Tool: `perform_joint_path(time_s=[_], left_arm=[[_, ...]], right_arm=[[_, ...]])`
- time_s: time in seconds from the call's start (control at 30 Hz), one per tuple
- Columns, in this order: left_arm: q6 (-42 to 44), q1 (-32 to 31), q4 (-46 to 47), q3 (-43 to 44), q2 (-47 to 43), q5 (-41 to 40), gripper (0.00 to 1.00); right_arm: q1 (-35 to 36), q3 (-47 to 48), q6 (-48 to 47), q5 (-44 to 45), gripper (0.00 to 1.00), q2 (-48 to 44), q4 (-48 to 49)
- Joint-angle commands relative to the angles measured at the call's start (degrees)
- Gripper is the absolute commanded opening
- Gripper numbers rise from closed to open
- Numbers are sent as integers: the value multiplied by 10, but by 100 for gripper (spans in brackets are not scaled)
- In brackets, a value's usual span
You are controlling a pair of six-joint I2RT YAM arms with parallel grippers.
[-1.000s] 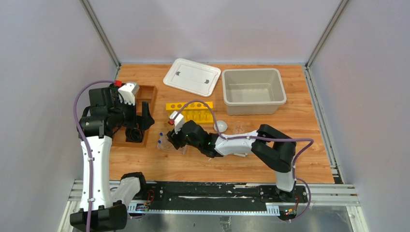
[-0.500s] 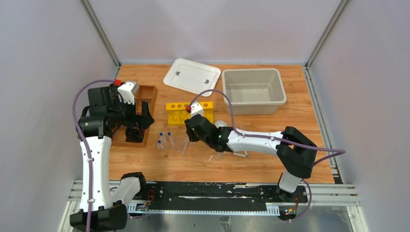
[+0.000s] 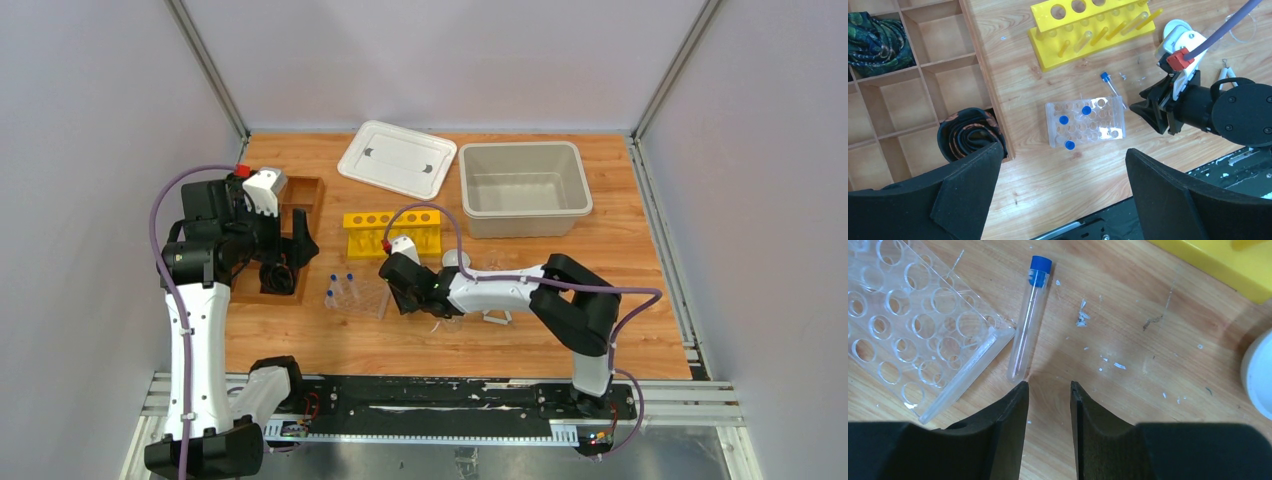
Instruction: Organize the chemistry lab equipment
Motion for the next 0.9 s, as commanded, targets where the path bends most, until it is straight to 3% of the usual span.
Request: perform_joint_path(time_s=[0.0,0.53,0.87], left_arm=[[6,1,0,16,-8,2,100],[10,1,0,12,-13,-1,100],[11,1,-2,14,-13,-3,100]], right_arm=[[-2,28,3,-14,41,9,-12],[-5,73,-7,-21,46,26,-28],[-20,93,3,-17,40,69,-24]])
